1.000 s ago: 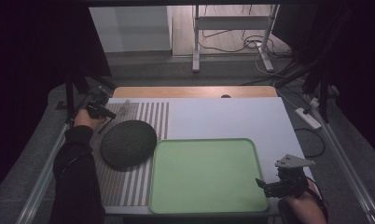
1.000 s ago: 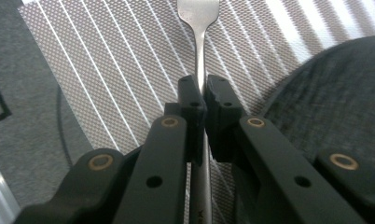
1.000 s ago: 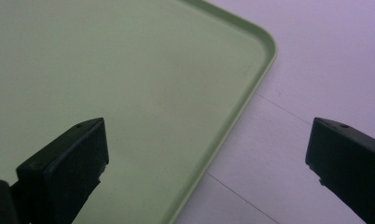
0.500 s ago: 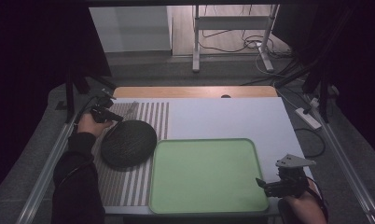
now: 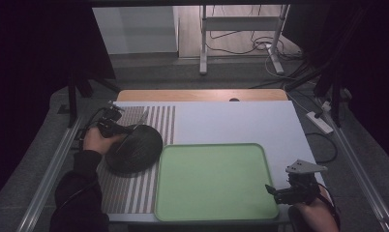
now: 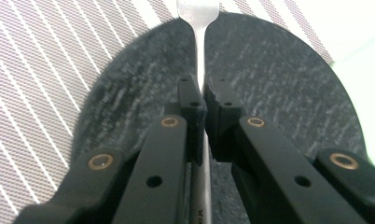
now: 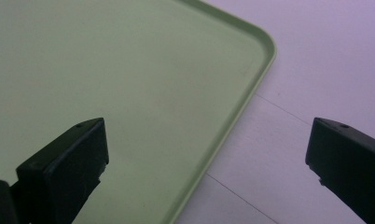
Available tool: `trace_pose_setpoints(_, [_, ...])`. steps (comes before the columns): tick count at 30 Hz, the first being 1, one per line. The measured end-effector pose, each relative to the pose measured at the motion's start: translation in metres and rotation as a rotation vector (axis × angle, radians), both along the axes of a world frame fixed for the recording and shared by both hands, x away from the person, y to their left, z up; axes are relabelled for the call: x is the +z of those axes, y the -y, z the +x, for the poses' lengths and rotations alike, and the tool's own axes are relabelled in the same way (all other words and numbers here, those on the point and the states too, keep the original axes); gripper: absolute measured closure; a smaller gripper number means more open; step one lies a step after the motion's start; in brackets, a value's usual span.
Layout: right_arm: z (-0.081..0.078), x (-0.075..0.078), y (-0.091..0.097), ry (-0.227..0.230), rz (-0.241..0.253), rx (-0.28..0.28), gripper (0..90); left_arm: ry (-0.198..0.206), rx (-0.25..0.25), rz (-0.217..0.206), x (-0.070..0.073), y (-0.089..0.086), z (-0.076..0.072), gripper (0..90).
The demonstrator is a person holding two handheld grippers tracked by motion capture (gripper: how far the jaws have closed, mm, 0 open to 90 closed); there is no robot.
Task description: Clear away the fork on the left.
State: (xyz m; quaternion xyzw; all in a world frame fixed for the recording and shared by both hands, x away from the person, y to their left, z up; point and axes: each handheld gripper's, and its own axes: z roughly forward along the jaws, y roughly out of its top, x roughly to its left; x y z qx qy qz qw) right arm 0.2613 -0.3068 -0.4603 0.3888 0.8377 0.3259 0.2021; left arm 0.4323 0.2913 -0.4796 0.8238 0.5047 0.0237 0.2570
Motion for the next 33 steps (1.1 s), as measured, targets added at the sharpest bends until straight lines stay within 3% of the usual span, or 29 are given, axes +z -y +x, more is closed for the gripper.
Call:
trace_pose_setpoints(14, [0.000,0.000,0.000,0.003,0.000,0.003,0.0,0.036,-0.043,-0.016,0.007,0.019,-0.033,84.5])
trace_pose_setpoints(19, [0.000,0.000,0.000,0.003,0.000,0.004,0.0,0.029,-0.061,-0.021,0.006,0.027,-0.046,84.5])
trace_pose_setpoints(24, [0.000,0.000,0.000,0.003,0.002,0.004,0.0,0.020,-0.086,0.008,0.003,0.040,-0.056,84.5])
trace_pose_setpoints(33, [-0.001,0.001,0.000,0.005,0.002,0.008,0.0,0.014,-0.102,-0.026,0.002,0.056,-0.076,84.4])
